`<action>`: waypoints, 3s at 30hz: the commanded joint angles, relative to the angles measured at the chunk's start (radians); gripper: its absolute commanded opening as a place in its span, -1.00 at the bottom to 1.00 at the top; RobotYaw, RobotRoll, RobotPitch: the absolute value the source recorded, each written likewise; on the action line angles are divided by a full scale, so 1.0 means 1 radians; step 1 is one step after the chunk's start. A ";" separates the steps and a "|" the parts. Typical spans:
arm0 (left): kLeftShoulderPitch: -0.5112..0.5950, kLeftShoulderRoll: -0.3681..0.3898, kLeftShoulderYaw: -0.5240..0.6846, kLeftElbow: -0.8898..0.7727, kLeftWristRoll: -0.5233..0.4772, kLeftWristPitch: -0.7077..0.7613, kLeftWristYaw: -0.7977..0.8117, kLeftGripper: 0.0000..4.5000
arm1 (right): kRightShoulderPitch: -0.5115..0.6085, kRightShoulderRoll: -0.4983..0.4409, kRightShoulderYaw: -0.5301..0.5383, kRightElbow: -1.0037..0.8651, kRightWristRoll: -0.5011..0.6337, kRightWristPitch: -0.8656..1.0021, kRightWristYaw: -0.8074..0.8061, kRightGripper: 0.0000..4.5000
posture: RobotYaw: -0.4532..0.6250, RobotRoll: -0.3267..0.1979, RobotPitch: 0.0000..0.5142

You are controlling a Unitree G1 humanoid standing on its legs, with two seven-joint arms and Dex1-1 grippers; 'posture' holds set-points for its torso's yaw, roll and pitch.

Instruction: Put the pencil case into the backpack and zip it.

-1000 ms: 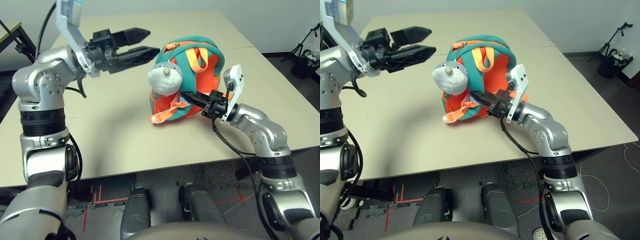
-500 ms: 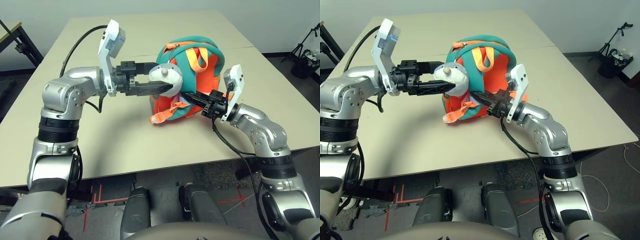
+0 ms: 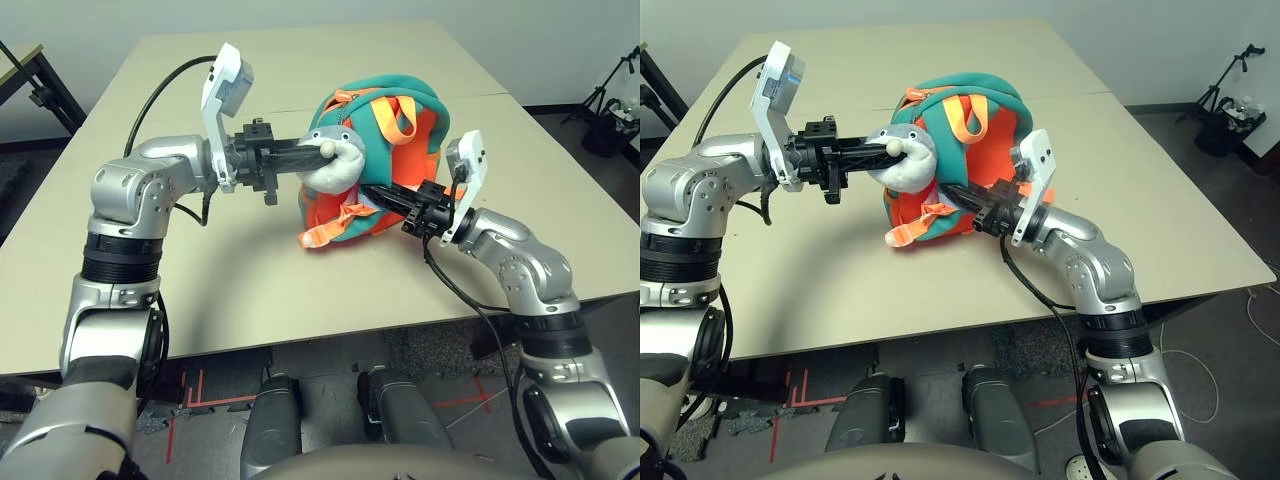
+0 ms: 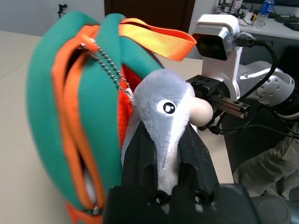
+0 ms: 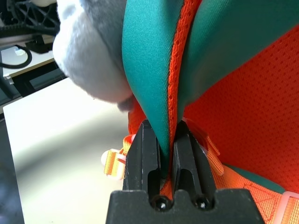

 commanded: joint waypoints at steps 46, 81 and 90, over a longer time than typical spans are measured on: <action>0.409 0.016 0.047 -0.015 0.005 0.066 0.087 -0.92 | 0.000 0.005 0.029 -0.003 -0.006 0.002 0.009 -1.00 | -0.30 0.25 -0.70; 0.698 0.287 0.407 -0.049 -0.121 0.214 0.099 1.00 | -0.011 -0.391 -0.011 -0.083 0.053 0.142 0.281 0.99 | -0.23 0.25 -0.67; 0.685 0.114 0.473 0.083 0.059 -0.120 0.383 1.00 | -0.080 -0.484 -0.091 0.429 -0.147 -0.096 0.206 0.99 | -0.21 0.25 -0.66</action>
